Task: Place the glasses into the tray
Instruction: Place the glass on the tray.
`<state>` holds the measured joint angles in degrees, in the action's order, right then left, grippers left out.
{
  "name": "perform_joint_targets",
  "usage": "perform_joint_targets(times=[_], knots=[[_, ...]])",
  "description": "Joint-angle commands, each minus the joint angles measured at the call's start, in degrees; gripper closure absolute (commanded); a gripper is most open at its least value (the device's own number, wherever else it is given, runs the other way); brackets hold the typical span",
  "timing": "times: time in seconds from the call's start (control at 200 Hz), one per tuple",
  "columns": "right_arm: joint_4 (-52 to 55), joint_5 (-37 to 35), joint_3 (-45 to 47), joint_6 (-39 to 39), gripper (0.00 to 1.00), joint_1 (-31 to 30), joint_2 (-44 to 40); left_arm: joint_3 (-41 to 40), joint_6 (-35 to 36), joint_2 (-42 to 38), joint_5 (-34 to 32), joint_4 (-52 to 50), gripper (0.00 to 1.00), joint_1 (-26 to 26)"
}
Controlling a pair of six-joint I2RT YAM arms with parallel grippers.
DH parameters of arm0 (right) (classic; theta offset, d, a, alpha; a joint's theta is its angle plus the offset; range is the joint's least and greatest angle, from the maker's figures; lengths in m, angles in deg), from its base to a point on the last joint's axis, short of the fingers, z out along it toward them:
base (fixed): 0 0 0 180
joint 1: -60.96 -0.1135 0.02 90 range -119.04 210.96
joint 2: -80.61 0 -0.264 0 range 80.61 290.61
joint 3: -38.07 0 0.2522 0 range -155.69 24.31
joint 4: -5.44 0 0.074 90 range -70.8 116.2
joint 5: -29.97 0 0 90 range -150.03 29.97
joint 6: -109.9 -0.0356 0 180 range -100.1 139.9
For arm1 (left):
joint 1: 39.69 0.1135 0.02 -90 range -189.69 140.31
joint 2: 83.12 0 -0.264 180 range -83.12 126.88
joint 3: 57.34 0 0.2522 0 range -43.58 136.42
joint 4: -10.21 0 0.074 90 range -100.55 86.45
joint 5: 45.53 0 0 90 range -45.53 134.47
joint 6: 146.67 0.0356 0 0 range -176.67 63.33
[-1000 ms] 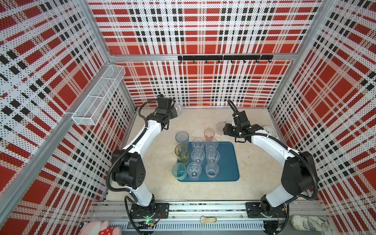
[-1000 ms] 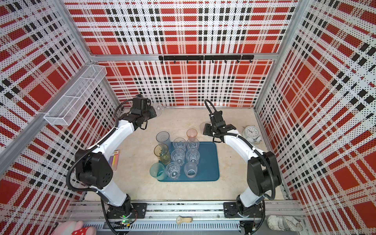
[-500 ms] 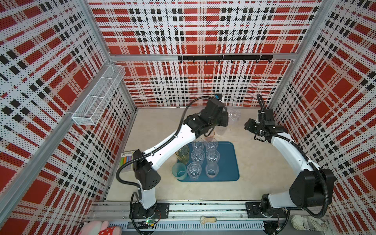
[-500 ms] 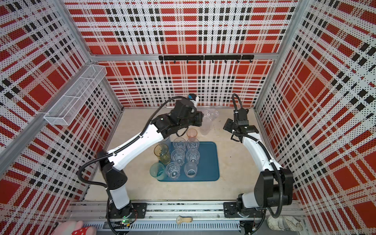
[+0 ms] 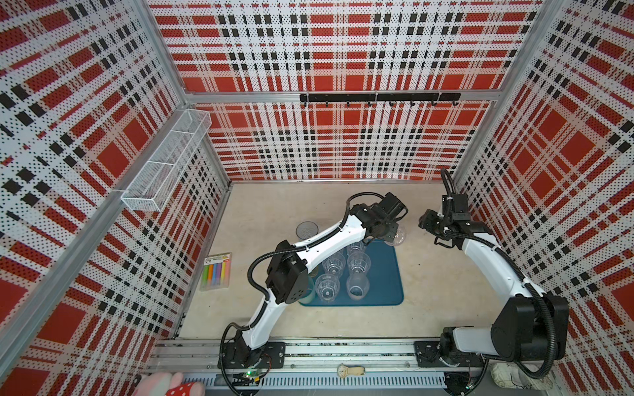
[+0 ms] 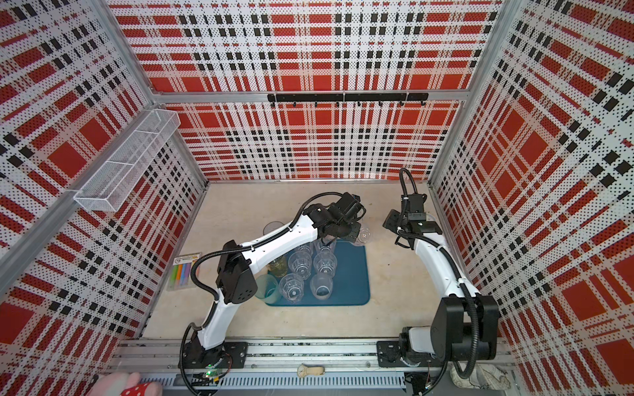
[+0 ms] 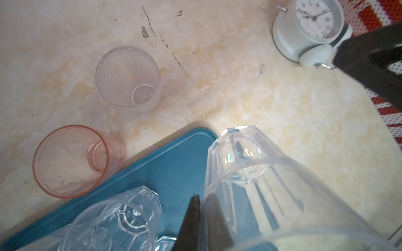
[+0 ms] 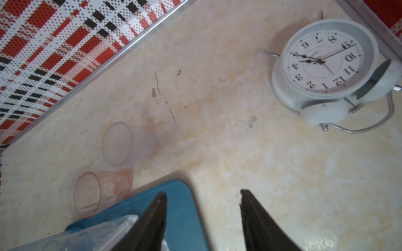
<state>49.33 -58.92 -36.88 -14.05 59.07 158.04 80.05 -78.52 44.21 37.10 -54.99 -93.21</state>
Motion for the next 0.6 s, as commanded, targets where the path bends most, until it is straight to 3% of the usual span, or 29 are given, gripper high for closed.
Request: perform_joint_targets(times=[0.0,0.596], knots=[[1.12,1.84,0.72,1.66,0.43,-1.49,-1.08,2.91,3.08,1.64,-1.49,-3.37,1.00,0.16],[2.70,1.61,6.78,1.79,0.42,-4.62,-3.08,5.12,6.34,8.87,-2.82,-8.02,1.00,1.92]])
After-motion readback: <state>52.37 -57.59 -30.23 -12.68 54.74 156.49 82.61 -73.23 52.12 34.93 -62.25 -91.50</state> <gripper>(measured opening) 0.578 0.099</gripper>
